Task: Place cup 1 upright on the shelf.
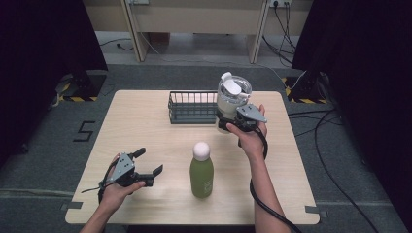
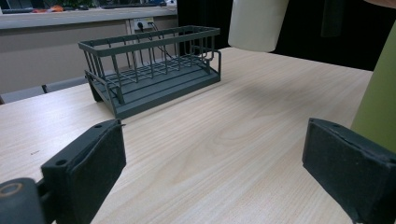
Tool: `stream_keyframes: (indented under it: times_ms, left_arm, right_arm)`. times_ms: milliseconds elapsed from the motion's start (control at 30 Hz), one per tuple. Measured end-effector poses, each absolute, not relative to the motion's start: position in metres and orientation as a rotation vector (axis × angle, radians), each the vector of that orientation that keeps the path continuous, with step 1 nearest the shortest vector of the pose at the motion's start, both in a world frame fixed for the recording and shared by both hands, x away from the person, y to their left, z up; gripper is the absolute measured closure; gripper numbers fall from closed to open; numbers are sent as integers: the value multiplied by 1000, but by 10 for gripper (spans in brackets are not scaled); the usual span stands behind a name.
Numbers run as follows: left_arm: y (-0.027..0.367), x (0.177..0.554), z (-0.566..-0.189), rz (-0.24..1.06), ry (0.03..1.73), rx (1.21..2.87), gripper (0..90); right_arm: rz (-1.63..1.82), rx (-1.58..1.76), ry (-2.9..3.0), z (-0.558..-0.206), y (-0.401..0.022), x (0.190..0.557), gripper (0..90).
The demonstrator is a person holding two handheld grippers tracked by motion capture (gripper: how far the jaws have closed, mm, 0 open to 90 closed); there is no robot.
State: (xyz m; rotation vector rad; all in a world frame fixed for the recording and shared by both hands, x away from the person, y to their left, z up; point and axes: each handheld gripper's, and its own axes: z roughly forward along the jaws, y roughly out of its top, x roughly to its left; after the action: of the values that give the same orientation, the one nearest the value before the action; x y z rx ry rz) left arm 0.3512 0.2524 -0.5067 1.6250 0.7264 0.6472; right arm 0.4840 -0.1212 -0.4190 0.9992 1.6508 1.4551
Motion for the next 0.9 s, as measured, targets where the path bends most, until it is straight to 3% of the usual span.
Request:
stream_keyframes:
  times_ms: [900]
  left_arm:
    - [252, 352, -507, 645, 727, 1625, 53]
  right_arm:
    - [1460, 995, 1644, -409, -117, 497, 97]
